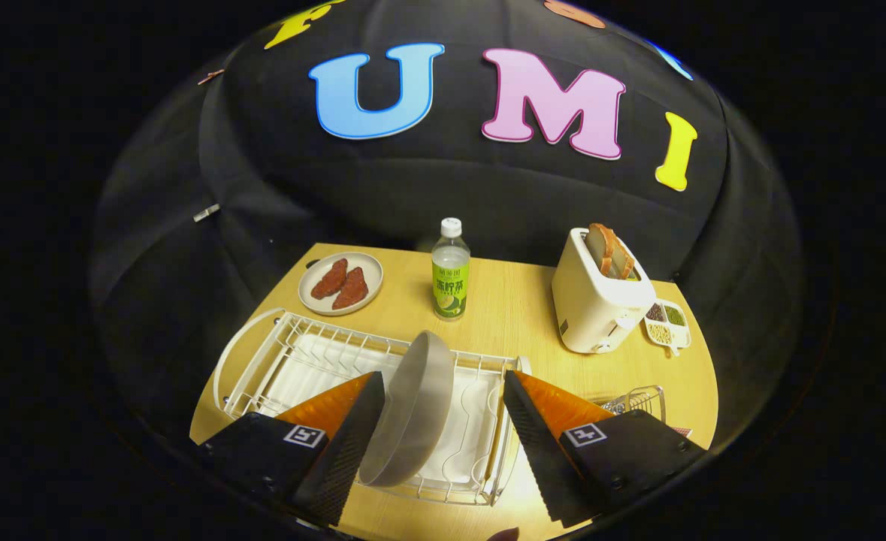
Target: Take the plate from the dish rack, then take the spoon from the basket and place it into the plate.
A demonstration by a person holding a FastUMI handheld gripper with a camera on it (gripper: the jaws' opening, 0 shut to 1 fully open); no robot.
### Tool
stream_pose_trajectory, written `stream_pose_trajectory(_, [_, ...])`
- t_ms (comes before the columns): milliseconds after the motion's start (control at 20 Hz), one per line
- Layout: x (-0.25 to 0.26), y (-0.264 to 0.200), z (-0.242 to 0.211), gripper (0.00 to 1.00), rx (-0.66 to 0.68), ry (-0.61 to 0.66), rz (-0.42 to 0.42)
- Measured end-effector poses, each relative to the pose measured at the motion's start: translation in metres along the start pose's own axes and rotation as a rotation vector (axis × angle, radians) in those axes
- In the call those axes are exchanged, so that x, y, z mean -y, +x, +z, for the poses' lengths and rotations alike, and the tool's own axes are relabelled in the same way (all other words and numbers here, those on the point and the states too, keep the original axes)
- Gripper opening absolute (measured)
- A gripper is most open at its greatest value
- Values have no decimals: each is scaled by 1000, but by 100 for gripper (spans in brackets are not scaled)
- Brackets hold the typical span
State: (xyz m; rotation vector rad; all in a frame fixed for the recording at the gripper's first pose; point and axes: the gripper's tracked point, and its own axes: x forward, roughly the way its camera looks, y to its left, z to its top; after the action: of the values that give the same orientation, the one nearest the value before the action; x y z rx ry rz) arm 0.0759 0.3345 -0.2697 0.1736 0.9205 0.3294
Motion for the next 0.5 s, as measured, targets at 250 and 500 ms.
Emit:
stream_pose_trajectory(250, [1,35,-34,74,-105,25,-93])
stream_pose_trajectory(500, [0,39,-32,35,-122,51,-180])
